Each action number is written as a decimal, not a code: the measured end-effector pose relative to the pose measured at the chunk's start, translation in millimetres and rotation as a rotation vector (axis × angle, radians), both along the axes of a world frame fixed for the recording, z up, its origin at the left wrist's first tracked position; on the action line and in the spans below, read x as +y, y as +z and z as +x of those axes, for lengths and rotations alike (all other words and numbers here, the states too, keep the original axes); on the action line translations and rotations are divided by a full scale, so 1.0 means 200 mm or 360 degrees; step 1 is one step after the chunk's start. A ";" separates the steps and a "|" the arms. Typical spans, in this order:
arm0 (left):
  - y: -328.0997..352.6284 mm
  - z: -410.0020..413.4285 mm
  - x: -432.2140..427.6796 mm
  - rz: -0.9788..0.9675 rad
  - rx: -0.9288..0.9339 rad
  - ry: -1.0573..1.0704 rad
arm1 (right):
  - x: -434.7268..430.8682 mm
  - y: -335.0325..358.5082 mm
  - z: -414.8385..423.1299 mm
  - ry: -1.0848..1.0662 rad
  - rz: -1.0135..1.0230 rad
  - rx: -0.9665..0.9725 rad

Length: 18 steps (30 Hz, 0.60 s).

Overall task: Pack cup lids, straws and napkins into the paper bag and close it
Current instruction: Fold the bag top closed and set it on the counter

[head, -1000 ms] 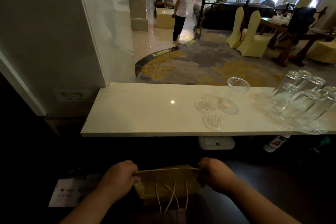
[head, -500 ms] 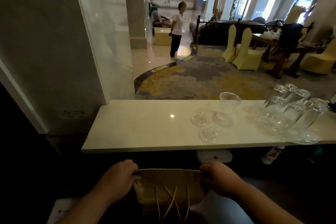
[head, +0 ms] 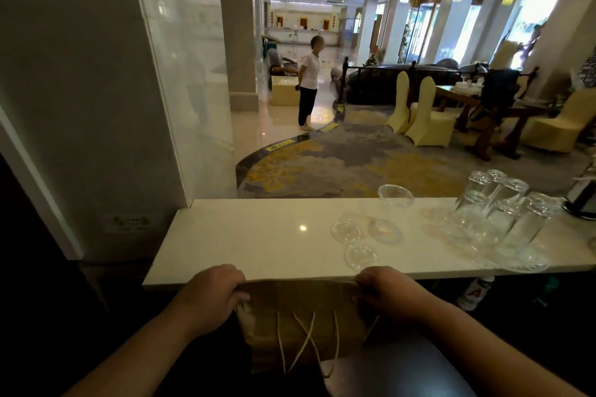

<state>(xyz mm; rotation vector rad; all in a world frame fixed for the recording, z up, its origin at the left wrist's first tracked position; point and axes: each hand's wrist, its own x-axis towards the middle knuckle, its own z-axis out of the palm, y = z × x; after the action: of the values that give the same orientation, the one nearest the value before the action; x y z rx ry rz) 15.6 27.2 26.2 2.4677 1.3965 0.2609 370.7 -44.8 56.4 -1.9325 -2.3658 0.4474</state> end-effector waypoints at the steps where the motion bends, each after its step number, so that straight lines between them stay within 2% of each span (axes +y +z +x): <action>1: 0.03 0.00 0.01 -0.0005 0.0011 0.0007 | 0.01 0.02 0.00 0.0000 0.0001 -0.0005; 11: 0.26 0.00 0.08 -0.0029 0.0101 0.0080 | 0.10 0.21 0.00 -0.0077 -0.0011 0.0051; 18: 0.39 0.00 0.12 -0.0003 0.0105 0.0122 | 0.19 0.37 -0.02 -0.0025 0.0045 -0.0026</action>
<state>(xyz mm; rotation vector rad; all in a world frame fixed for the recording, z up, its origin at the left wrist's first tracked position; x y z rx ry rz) 15.7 52.0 104.5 2.4452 1.5197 0.1958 367.3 -7.6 129.5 -1.9489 -2.3519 0.3964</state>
